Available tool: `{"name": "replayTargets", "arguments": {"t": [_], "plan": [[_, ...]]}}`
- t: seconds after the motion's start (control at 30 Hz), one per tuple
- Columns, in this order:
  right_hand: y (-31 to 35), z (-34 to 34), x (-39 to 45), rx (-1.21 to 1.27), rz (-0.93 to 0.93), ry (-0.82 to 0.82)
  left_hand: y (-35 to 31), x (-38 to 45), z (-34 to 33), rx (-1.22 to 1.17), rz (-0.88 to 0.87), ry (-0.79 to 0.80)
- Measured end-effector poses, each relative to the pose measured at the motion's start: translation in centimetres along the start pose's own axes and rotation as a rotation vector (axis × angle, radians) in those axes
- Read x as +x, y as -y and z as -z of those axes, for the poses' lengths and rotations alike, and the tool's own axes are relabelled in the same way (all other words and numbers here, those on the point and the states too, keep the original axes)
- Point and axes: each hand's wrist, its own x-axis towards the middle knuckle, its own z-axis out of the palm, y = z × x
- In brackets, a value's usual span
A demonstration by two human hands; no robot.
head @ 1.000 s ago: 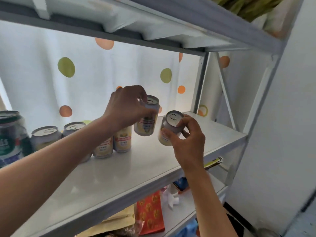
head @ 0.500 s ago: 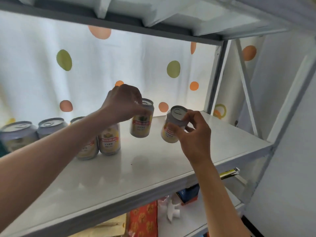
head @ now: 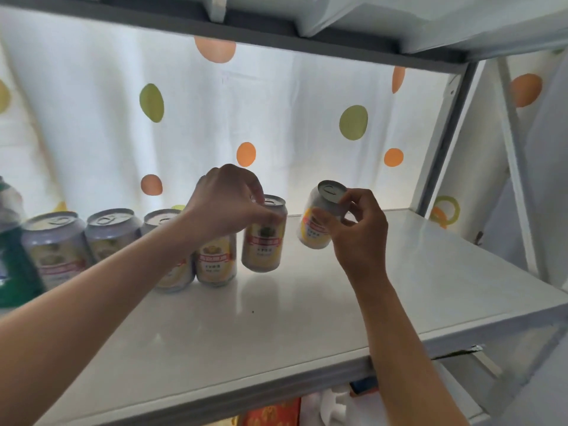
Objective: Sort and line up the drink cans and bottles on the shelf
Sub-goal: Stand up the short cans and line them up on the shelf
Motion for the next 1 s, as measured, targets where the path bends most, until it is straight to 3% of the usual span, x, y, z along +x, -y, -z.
{"name": "replayTargets", "arguments": {"t": [0.37,1.0], "plan": [[-1.6,0.7,-0.4,-0.018,0.033,0.053,1.5,-1.2,0.4,-0.049,0.049,-0.011],[-0.7,-0.2,-1.3,0.014,-0.015,0.191,2.9,-1.9,-0.9,0.058,-0.05,-0.003]]}}
